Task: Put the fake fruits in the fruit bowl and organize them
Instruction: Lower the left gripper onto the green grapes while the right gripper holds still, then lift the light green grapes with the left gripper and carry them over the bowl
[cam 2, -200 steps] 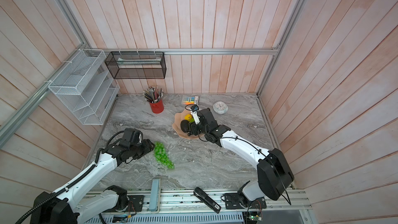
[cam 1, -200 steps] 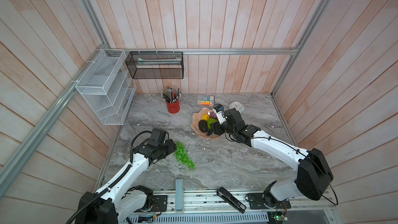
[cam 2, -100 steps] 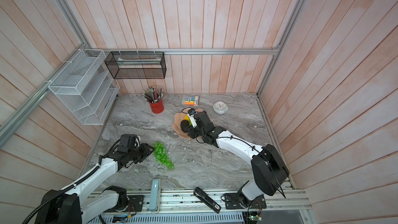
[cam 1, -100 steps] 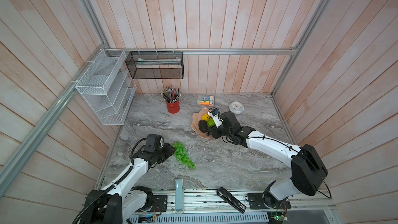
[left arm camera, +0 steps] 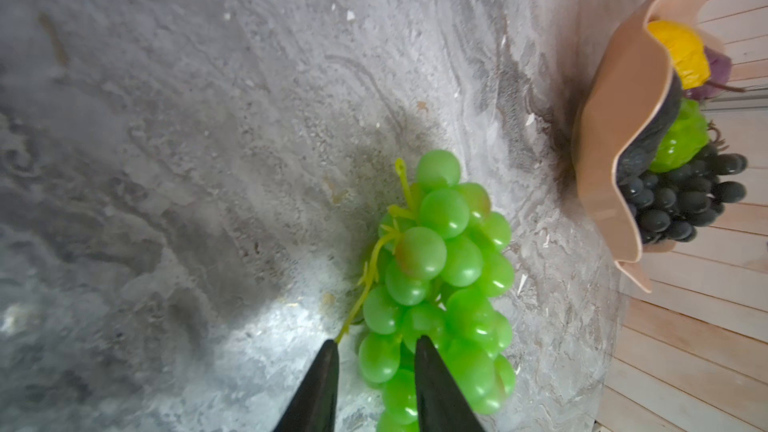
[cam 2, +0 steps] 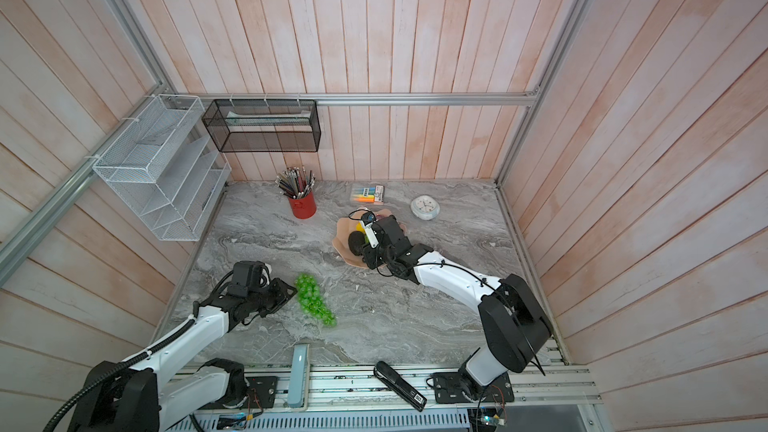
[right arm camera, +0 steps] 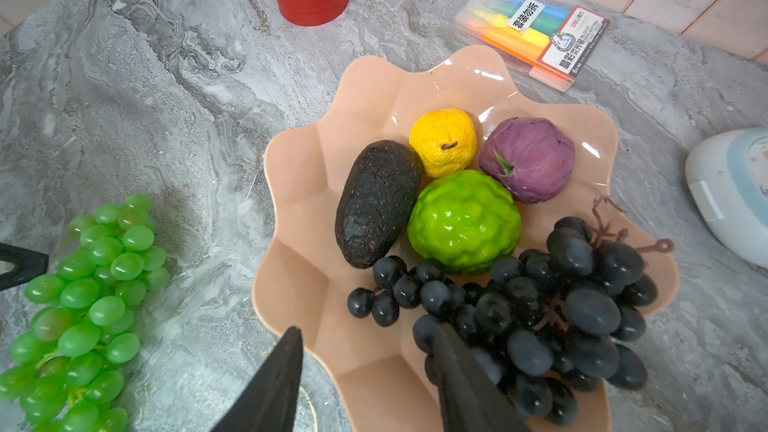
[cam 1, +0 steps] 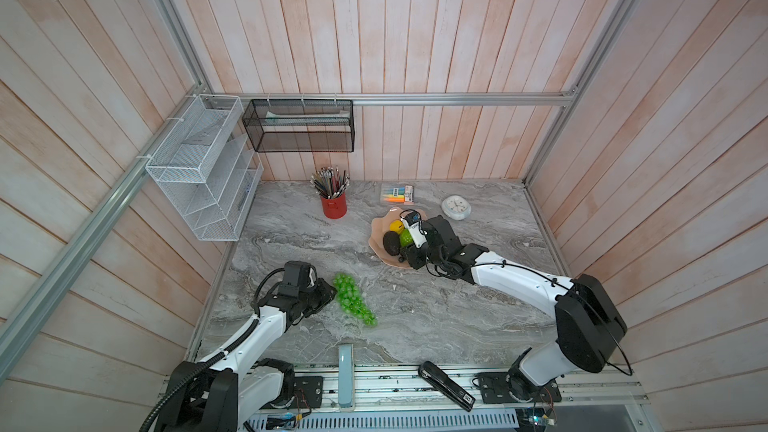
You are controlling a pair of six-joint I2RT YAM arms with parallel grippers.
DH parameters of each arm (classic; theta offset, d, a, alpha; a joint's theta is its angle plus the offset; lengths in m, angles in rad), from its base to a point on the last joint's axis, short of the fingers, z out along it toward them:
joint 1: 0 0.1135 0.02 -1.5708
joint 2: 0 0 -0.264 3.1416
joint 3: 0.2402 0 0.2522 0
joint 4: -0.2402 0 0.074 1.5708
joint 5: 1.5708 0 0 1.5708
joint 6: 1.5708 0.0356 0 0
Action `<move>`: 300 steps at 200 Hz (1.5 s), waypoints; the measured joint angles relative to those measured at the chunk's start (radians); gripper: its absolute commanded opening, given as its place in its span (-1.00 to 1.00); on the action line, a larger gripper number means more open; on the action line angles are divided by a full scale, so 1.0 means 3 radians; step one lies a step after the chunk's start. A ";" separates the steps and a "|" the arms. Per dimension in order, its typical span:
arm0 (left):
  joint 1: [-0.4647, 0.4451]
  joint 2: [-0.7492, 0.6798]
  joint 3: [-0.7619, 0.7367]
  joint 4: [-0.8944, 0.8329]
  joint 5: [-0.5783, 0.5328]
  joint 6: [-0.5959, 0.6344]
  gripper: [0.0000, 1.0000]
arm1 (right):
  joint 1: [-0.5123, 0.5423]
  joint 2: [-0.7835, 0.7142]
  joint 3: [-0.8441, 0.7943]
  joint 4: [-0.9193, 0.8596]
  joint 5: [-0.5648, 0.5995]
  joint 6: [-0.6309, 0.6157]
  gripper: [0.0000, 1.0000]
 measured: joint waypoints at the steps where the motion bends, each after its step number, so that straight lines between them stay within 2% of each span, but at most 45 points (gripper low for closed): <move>1: 0.0000 0.0000 -0.0003 0.0001 0.0000 0.0000 -0.32 | 0.0000 0.0001 0.0000 0.0000 0.0000 -0.0001 0.03; 71: 0.0000 0.0020 -0.0033 0.0099 0.0018 0.0003 -0.35 | 0.0003 0.0103 0.0000 -0.0003 -0.0022 -0.0001 0.00; 86: 0.0000 0.0067 -0.0029 0.0114 0.0015 -0.0003 -0.57 | 0.0003 0.0113 0.0000 -0.0001 -0.0022 -0.0003 -0.01; 108: 0.0000 0.0139 -0.0019 0.0135 0.0004 0.0042 -0.59 | 0.0003 0.0145 0.0000 -0.0003 -0.0023 -0.0004 -0.03; 127: 0.0000 0.0156 -0.0011 0.0135 -0.0022 0.0053 -0.70 | 0.0005 0.0168 0.0000 -0.0010 -0.0022 -0.0011 -0.04; 151: 0.0000 0.0154 0.0006 0.0136 -0.0042 0.0098 -1.00 | 0.0005 0.0178 0.0001 -0.0017 -0.0023 -0.0014 -0.05; 300: 0.0000 -0.0581 0.0345 -0.0155 -0.0046 0.0324 -1.00 | 0.0047 0.0229 0.0019 -0.0027 -0.0019 -0.0025 -0.07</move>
